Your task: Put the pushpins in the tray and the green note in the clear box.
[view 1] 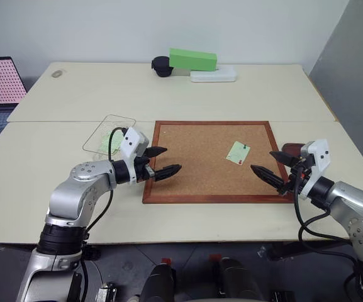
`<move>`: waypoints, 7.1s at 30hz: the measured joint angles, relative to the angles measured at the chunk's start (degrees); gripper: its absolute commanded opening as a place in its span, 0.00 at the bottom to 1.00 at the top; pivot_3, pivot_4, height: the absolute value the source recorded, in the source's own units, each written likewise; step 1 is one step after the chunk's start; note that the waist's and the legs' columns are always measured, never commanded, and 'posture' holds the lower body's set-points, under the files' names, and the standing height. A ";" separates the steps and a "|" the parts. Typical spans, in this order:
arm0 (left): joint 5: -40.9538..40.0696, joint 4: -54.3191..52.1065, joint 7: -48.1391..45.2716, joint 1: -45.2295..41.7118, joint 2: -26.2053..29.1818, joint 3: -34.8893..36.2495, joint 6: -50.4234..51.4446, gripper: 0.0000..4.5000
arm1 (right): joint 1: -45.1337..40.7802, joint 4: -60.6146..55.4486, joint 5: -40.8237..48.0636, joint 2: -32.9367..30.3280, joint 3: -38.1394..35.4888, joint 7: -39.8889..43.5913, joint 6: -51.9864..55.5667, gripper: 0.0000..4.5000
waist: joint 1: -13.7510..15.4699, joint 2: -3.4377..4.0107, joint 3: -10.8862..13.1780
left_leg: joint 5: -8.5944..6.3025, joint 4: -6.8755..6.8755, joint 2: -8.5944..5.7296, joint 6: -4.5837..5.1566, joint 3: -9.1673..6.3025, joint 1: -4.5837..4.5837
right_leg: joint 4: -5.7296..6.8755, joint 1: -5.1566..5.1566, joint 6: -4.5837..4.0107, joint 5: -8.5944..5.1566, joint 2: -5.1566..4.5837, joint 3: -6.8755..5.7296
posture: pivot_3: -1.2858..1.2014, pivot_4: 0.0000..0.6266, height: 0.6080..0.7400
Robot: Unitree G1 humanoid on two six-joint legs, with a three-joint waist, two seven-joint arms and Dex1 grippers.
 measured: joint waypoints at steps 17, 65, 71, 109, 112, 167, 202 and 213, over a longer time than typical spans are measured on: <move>1.16 0.59 1.50 -2.28 -1.44 -1.15 -0.04 0.99 | 0.10 0.67 -2.36 0.19 1.05 -1.03 -2.41 1.00 | -0.08 0.00 0.00 | 0.00 0.00 0.01 0.00 0.01 0.02 | 0.02 0.00 0.00 0.00 0.00 0.02 | 0.52 0.24 1.00; 16.41 32.93 1.03 -10.11 -20.78 -12.28 -23.68 0.00 | -24.84 44.40 -24.92 16.98 10.37 -15.51 -22.80 1.00 | -0.18 0.17 -0.14 | 0.00 0.04 -0.07 0.00 0.09 0.25 | 0.21 0.12 -0.30 0.19 -0.04 0.10 | 0.52 0.24 1.00; 16.29 32.92 1.05 -10.22 -21.21 -11.21 -22.54 0.00 | -26.19 50.03 -26.66 17.80 11.36 -14.48 -25.15 0.81 | -0.19 0.19 -0.16 | 0.00 0.05 -0.07 0.00 0.10 0.26 | 0.25 0.12 -0.30 0.19 -0.04 0.12 | 0.52 0.24 1.00; 16.31 30.66 1.49 -9.54 -21.95 -9.66 -18.77 0.00 | -24.98 43.65 -25.74 19.09 9.57 -12.78 -28.63 0.00 | -0.25 0.20 -0.15 | 0.01 0.05 -0.08 0.00 0.08 0.29 | 0.47 0.05 -0.30 0.18 -0.04 0.11 | 0.52 0.24 1.00; 16.33 30.66 1.42 -9.55 -21.95 -9.72 -18.72 0.00 | -23.86 42.06 -24.92 19.35 8.90 -12.96 -28.55 0.00 | -0.22 0.20 -0.15 | 0.00 0.05 -0.08 0.00 0.08 0.29 | 0.47 0.05 -0.30 0.18 -0.04 0.11 | 0.52 0.24 1.00; 17.44 30.35 1.41 -8.40 -22.37 -10.07 -21.09 0.00 | -13.14 36.55 -37.32 4.45 3.96 -24.90 -27.92 0.93 | -0.18 0.29 -0.21 | 0.00 0.03 -0.10 0.00 0.17 0.34 | 0.49 0.07 -0.03 -0.02 -0.04 0.20 | 0.52 0.24 1.00; 17.42 30.50 1.56 -8.59 -22.10 -9.87 -20.97 0.00 | -14.18 31.16 -20.87 12.28 15.18 -2.04 -18.27 0.43 | -0.19 0.29 -0.21 | 0.00 0.04 -0.08 0.00 0.10 0.35 | 0.48 0.08 -0.03 -0.02 -0.03 0.13 | 0.52 0.24 1.00; 17.40 30.51 1.80 -8.63 -22.12 -9.87 -20.94 0.00 | -14.62 32.34 -21.94 12.29 15.08 -1.98 -18.91 0.00 | -0.19 0.29 -0.21 | 0.00 0.04 -0.08 0.00 0.10 0.35 | 0.48 0.08 -0.03 -0.02 -0.03 0.13 | 0.52 0.24 1.00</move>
